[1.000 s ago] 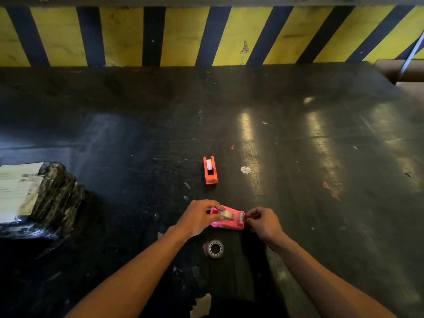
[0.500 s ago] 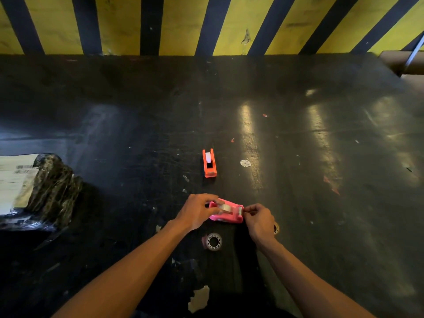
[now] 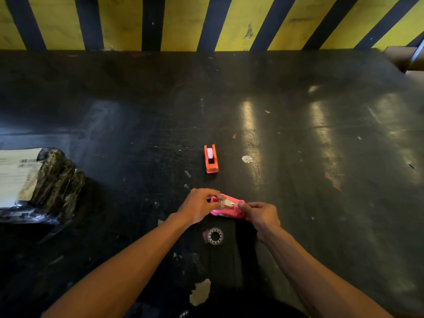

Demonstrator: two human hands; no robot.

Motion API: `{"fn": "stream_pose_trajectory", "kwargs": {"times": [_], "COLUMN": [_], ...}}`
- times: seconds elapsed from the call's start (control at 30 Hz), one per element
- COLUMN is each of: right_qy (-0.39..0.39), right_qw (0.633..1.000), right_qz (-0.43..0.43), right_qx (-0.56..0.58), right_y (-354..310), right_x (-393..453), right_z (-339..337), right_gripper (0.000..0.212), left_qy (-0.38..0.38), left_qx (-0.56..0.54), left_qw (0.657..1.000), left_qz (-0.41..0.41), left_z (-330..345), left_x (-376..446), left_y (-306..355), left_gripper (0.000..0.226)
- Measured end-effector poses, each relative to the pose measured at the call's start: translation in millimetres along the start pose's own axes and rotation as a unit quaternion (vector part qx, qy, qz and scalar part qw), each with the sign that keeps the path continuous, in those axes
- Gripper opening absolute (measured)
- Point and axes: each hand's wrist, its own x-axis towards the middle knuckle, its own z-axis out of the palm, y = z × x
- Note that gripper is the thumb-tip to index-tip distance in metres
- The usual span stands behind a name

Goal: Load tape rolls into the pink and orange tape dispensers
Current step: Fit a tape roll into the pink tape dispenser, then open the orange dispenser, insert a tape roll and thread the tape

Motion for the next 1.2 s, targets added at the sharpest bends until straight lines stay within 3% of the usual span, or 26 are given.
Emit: {"fn": "stream_pose_trajectory", "kwargs": {"times": [0.13, 0.27, 0.33, 0.4, 0.47, 0.57, 0.63, 0.7, 0.77, 0.87, 1.0, 1.07, 1.2], "right_qy": [-0.025, -0.098, -0.116, -0.080, -0.033, -0.142, -0.183, -0.173, -0.152, -0.106, -0.021, 0.010, 0.071], "right_qw": [1.000, 0.995, 0.992, 0.982, 0.943, 0.857, 0.773, 0.710, 0.690, 0.705, 0.822, 0.862, 0.884], "right_qz": [0.009, 0.025, 0.014, -0.056, -0.174, -0.281, -0.308, -0.337, -0.363, -0.392, -0.360, -0.328, -0.303], "right_qx": [0.015, 0.000, -0.053, -0.160, -0.280, -0.407, -0.524, -0.594, -0.608, -0.582, -0.441, -0.387, -0.349], "right_y": [-7.1, -18.0, -26.5, -35.6, -44.7, -47.0, -37.2, -24.8, -19.4, -24.4, -53.7, -73.5, -103.5], "right_x": [0.1, 1.8, 5.5, 9.0, 8.6, 0.1, -1.4, 0.5, 4.7, 14.0, 34.5, 49.2, 73.7], "right_z": [-2.9, -17.3, -25.4, -27.7, -24.2, -9.7, 2.9, 12.0, 17.3, 16.6, 13.1, 14.0, 21.8], "right_gripper": [0.014, 0.005, 0.013, 0.020, 0.029, 0.075, 0.103, 0.108, 0.099, 0.087, 0.077, 0.079, 0.081], "left_qy": [-0.007, -0.017, -0.040, -0.062, -0.042, 0.073, 0.129, 0.147, 0.149, 0.157, 0.167, 0.170, 0.184], "left_qx": [0.003, 0.012, 0.014, 0.002, 0.004, 0.035, 0.084, 0.159, 0.221, 0.271, 0.290, 0.292, 0.284], "left_qw": [1.000, 1.000, 0.999, 0.997, 0.998, 0.997, 0.988, 0.976, 0.963, 0.949, 0.941, 0.940, 0.940], "left_qz": [0.006, 0.019, 0.033, 0.041, 0.035, 0.004, -0.021, -0.036, -0.038, -0.033, -0.042, -0.046, -0.046], "left_z": [-1.4, -0.7, -1.3, -3.8, -6.3, -6.5, -4.5, -1.1, 3.1, 9.1, 10.8, 11.2, 12.3], "left_x": [3.0, 3.9, 2.1, -0.5, -1.9, -1.7, 0.0, 2.5, 6.0, 10.3, 18.9, 23.1, 27.9], "left_y": [-3.0, -8.4, -13.5, -19.7, -27.1, -39.1, -47.3, -55.8, -63.4, -69.8, -73.3, -74.2, -73.8], "left_gripper": [0.031, 0.036, 0.043, 0.055, 0.061, 0.063, 0.063, 0.064, 0.064, 0.063, 0.063, 0.063, 0.063]}}
